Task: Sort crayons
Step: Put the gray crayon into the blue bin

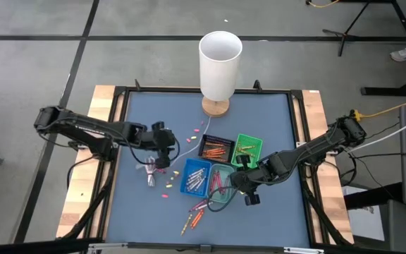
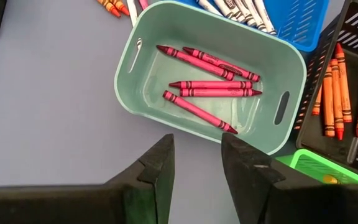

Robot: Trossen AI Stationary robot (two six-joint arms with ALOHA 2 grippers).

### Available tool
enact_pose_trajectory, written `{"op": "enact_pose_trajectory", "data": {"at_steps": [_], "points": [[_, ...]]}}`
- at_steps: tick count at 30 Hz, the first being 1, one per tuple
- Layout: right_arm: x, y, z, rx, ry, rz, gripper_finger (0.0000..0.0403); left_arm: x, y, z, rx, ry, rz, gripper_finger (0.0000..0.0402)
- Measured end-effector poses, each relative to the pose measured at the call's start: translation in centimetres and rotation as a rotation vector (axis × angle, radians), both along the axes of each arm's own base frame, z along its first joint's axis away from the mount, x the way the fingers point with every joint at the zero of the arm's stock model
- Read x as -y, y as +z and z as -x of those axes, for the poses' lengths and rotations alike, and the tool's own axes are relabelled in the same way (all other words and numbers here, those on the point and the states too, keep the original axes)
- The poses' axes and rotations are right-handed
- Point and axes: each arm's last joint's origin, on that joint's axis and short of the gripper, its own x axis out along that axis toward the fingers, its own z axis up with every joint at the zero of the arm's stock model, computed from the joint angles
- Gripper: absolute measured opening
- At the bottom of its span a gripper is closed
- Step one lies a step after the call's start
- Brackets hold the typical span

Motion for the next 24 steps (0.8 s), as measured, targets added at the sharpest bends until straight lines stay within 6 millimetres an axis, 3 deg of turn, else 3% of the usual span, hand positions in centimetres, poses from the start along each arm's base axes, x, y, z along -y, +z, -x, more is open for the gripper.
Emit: {"op": "enact_pose_trajectory", "data": {"at_steps": [9, 24], "points": [[0.0, 0.0, 0.0, 0.003, -0.004, 0.007, 0.0131, -0.3, -2.4, 0.4, -0.246, -0.079, 0.054, 0.0102], [-0.1, 0.1, -0.2, 0.023, -0.004, -0.002, 0.0131, 1.8, -5.9, -0.4, -0.468, -0.258, 0.040, 0.0102]]}}
